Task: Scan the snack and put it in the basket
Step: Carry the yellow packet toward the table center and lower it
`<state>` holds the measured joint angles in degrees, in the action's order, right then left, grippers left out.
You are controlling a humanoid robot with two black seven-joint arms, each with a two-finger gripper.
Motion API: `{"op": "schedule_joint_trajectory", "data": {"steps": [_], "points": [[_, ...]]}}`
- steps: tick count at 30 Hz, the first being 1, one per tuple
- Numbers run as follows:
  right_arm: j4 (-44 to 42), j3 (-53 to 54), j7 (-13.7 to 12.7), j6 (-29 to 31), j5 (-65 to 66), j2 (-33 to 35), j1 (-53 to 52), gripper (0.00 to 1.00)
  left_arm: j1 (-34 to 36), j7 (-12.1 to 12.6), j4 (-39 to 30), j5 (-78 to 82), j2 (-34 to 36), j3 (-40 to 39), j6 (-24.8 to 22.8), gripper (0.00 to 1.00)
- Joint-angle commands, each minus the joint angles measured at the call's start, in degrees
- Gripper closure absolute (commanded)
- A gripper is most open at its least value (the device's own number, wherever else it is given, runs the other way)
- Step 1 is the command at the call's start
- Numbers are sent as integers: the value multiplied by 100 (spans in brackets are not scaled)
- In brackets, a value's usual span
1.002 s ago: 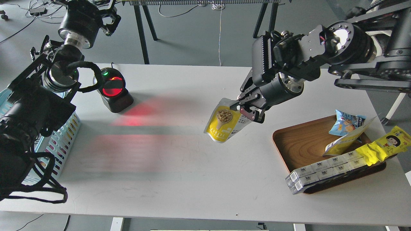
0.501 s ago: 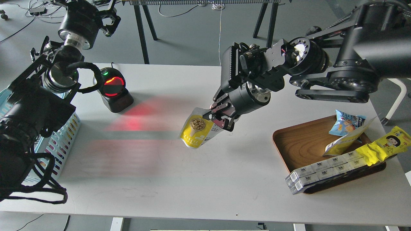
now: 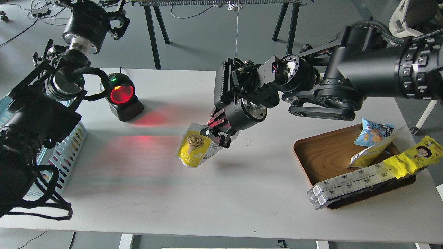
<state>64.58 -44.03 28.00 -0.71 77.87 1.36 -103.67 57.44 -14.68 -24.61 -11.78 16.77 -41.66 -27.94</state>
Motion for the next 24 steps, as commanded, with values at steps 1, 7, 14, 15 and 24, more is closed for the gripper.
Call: {"op": "schedule_joint_trajectory", "data": {"steps": [1,7,14,15,24], "points": [[-60,-9,0,0,0,-22,49,100,-22,0,0,0,-7,0,-1,0],[-86,-27,0,9,0,-30,57,100,-13,0,0,0,-16,0,-1,0],[-69,-62,0,18,9,-30,66,99,-31,-8,0,0,-7,0,-1,1],[-77,-71,0,9,18,-30,66,99,-31,-8,0,0,-7,0,-1,0],[-69,-71,0,9,18,-22,66,97,-31,0,0,-9,-7,0,-1,0]]}}
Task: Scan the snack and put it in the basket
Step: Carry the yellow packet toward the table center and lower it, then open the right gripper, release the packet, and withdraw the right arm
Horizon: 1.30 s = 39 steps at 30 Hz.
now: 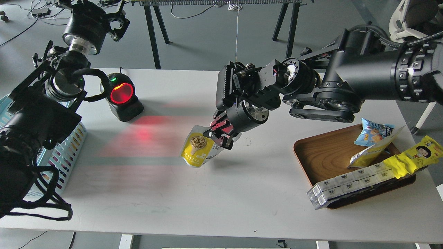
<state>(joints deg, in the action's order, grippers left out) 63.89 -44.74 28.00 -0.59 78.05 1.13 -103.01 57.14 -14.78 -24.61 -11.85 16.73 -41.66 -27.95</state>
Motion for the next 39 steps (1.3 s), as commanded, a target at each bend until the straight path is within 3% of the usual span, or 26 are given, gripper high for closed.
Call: {"op": "schedule_joint_trajectory", "data": {"steps": [1,10,13,16,26,33,39], "points": [[0,0,0,-3,0,2,-9,96,-1,1,0,-1,-3,0,0,0],[9,0,0,-2,0,2,0,89,-19,1,0,-1,6,0,0,0],[9,9,0,-2,0,2,-9,80,-19,1,0,-1,6,0,0,0],[9,44,0,-3,-18,10,-18,64,-1,10,0,-1,6,0,0,0],[167,106,0,15,-228,423,-123,42,8,-8,0,-1,93,0,44,0],[703,518,0,68,-745,1275,-334,32,51,19,-53,-10,278,0,79,0],[1011,1054,0,401,-1388,2293,-422,30,51,27,-62,7,436,0,88,0]]}}
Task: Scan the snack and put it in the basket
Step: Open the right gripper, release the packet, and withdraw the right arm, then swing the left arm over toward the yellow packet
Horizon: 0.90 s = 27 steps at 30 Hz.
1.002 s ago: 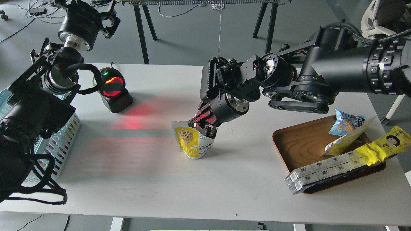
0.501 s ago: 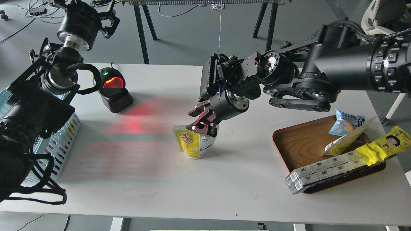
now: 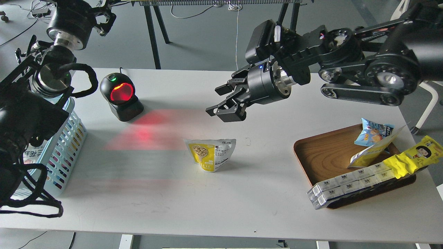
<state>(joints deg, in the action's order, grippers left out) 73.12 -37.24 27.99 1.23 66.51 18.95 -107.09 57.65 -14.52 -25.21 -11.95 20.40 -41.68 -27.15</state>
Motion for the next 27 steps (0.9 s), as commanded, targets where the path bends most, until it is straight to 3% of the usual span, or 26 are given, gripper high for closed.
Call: {"op": "schedule_joint_trajectory", "data": {"steps": [1,6,8,15,22,27], "points": [[71,427,1,324,-296,713,29,27,9,1,-1,18,113,2,8,0],[-175,1068,1,887,-1147,1698,600,21,325,107,-1,35,254,519,-9,0],[-377,1350,1,975,-1394,1945,846,4,615,89,-1,35,289,993,-79,0],[-1580,2185,1,993,-2632,2289,1786,3,800,125,-124,148,394,1408,-85,0],[-1951,2923,1,967,-4855,2262,2288,3,1415,28,-203,2045,377,1523,-85,1],[-2714,3494,1,993,-6744,2087,2631,3,1714,-34,-1080,3319,447,1532,-85,1]]}}
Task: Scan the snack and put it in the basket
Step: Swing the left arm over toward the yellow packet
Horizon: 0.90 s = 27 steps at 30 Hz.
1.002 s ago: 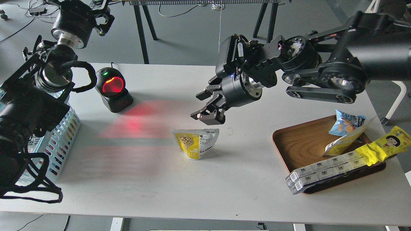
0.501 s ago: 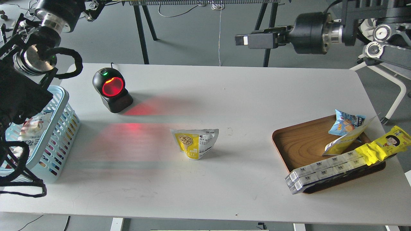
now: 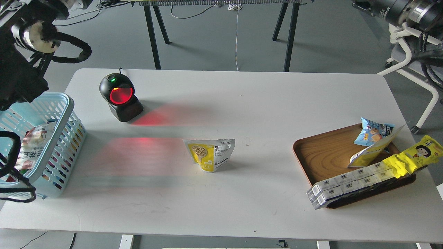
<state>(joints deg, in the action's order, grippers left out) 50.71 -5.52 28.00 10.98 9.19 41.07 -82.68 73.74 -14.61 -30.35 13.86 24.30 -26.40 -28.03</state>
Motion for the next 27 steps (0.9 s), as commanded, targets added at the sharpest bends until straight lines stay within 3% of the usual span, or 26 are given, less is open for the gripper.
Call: {"op": "schedule_joint_trajectory", "data": {"steps": [1,4,8,11,14,19,27], "points": [[-657,437,0,36,-1303,-247,278,2,105,-16,-838,1037,109,3,3,1],[-1185,1042,-40,115,-1902,-608,568,2,44,-16,-1953,2336,487,3,3,3],[-1389,2289,-558,352,-2369,-679,1262,2,-105,-278,-3659,4042,1076,-67,3,3],[-1398,3247,-892,370,-2440,-679,1772,2,-176,-367,-4355,4790,1147,-6,3,3],[-1398,4240,-1059,458,-2632,-697,2360,2,-194,-385,-4716,5712,1095,3,3,5],[-1389,5016,-998,878,-2677,-1021,2959,1,-369,-499,-5076,7531,700,38,3,5],[-1398,5228,-831,1459,-2686,-1004,3232,1,-536,-534,-6043,10652,655,802,8,6]]}}
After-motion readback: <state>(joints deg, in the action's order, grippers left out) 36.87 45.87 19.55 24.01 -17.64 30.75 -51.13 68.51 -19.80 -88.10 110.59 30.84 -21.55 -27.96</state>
